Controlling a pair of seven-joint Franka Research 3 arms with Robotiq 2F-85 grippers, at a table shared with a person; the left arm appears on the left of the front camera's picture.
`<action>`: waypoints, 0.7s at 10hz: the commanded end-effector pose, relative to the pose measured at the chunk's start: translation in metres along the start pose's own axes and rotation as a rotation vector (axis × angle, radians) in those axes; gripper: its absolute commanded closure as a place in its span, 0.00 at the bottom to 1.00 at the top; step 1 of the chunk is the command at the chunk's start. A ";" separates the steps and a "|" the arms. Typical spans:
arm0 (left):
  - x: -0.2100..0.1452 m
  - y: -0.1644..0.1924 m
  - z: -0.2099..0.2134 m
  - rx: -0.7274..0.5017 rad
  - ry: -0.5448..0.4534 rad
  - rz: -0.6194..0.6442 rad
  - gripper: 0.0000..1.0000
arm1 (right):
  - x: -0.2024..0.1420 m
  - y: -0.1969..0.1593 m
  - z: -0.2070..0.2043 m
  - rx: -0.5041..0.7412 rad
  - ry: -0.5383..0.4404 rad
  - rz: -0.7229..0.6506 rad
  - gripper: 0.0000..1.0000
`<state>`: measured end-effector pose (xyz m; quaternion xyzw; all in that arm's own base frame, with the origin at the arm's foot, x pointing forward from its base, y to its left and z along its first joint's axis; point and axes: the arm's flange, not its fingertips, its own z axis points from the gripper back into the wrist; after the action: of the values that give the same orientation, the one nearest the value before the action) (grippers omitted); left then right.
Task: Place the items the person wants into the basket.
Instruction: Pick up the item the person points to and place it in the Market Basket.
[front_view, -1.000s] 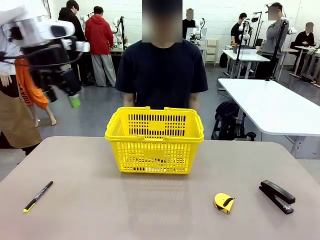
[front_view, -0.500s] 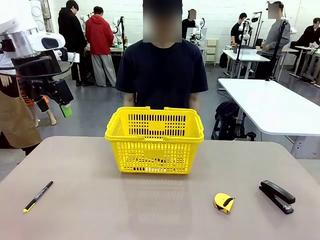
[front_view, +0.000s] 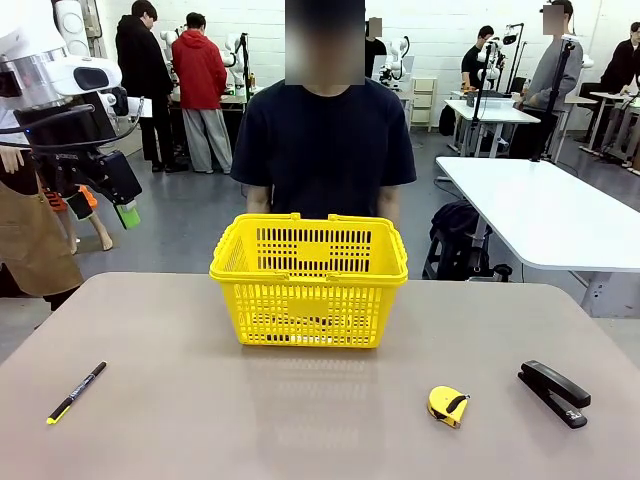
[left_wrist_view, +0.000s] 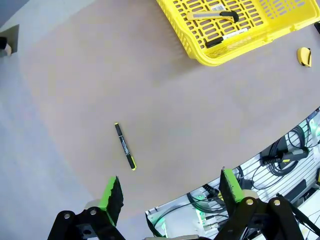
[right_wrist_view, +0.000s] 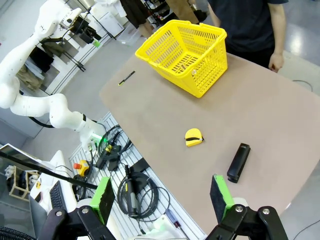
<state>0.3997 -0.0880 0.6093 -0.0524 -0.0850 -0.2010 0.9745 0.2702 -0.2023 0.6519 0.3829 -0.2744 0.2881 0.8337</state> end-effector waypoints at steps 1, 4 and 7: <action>-0.002 0.002 0.001 -0.009 -0.002 -0.004 0.00 | 0.002 0.000 0.000 0.003 -0.014 0.004 0.00; -0.004 0.020 0.008 -0.064 0.029 0.007 0.00 | 0.002 0.000 0.000 0.003 -0.014 0.004 0.00; -0.029 0.108 0.053 -0.376 0.025 0.030 0.00 | 0.002 0.000 0.000 0.003 -0.014 0.004 0.00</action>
<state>0.3983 -0.0008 0.6320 -0.1703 -0.0525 -0.1969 0.9641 0.2701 -0.2025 0.6519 0.3830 -0.2745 0.2878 0.8337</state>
